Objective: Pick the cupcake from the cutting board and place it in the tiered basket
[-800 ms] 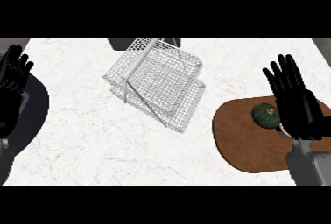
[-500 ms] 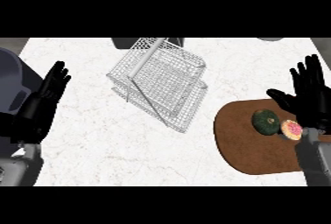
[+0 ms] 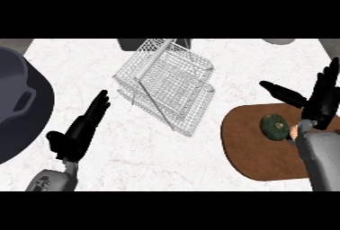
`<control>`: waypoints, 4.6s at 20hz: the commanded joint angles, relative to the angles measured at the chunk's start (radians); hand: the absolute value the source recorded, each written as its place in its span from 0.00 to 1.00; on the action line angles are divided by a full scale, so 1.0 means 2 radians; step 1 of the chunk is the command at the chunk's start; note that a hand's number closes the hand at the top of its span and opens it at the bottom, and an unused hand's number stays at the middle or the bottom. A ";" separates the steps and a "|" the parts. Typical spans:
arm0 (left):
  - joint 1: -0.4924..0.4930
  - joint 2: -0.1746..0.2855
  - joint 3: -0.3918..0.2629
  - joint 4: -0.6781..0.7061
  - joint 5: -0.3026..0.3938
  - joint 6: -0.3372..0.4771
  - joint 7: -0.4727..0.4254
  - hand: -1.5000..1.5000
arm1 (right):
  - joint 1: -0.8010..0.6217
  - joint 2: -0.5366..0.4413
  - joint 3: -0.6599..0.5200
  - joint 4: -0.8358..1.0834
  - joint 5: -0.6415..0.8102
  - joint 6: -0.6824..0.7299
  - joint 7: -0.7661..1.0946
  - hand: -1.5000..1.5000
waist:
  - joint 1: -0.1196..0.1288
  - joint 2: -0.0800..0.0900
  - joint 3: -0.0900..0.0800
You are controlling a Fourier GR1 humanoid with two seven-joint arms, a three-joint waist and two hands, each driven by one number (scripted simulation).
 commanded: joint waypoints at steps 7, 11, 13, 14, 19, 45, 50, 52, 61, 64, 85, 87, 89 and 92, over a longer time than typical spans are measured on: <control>0.004 -0.009 0.002 0.027 -0.001 -0.004 -0.011 0.50 | 0.008 -0.177 0.124 0.005 0.162 0.109 0.273 0.00 | -0.020 -0.011 -0.007; 0.009 -0.007 -0.001 0.024 -0.004 -0.005 -0.014 0.50 | -0.007 -0.221 0.181 0.001 0.174 0.239 0.377 0.00 | -0.007 -0.011 -0.008; 0.006 -0.007 -0.003 0.023 -0.010 -0.003 -0.017 0.50 | -0.036 -0.238 0.199 -0.022 0.167 0.304 0.434 0.00 | -0.002 -0.013 -0.008; 0.006 -0.015 -0.007 0.022 -0.008 -0.001 -0.010 0.50 | -0.052 -0.245 0.203 -0.033 0.154 0.343 0.462 0.00 | -0.001 -0.013 -0.006; 0.004 -0.013 0.001 0.028 -0.004 -0.008 -0.016 0.50 | -0.107 -0.242 0.212 -0.127 0.097 0.454 0.628 0.00 | -0.008 -0.012 -0.002; 0.001 -0.021 0.010 0.031 -0.017 -0.018 -0.023 0.50 | -0.017 -0.185 0.244 -0.113 0.175 0.374 0.705 0.00 | -0.001 -0.005 0.000; -0.005 -0.027 0.011 0.011 -0.015 -0.012 0.007 0.50 | -0.006 -0.173 0.218 -0.122 0.181 0.375 0.718 0.00 | -0.002 -0.005 0.000; 0.017 -0.027 0.017 0.040 -0.018 -0.020 -0.044 0.50 | 0.043 -0.191 0.208 -0.141 0.175 0.379 0.692 0.00 | -0.010 -0.006 0.000; -0.008 -0.043 0.015 0.061 -0.038 -0.018 -0.047 0.50 | 0.064 -0.154 0.182 -0.113 0.211 0.372 0.647 0.00 | -0.002 -0.004 0.001; -0.003 -0.032 0.021 0.030 -0.029 -0.028 -0.013 0.50 | 0.059 -0.138 0.177 -0.103 0.229 0.374 0.643 0.00 | 0.000 -0.004 0.001; -0.007 -0.033 0.065 0.001 -0.041 -0.062 0.026 0.50 | 0.093 -0.076 0.124 -0.184 0.393 0.370 0.547 1.00 | -0.003 -0.006 0.001; 0.003 -0.059 0.045 0.021 -0.057 -0.045 0.002 0.50 | 0.150 -0.058 0.183 -0.265 0.419 0.379 0.558 1.00 | -0.010 -0.007 0.000; -0.003 -0.044 0.064 0.033 -0.051 -0.049 -0.006 0.50 | 0.224 -0.064 0.237 -0.315 0.447 0.369 0.521 1.00 | -0.021 -0.010 0.000; 0.010 -0.046 0.065 0.042 -0.049 -0.057 -0.022 0.50 | 0.278 -0.062 0.267 -0.411 0.504 0.350 0.550 1.00 | -0.014 -0.008 0.000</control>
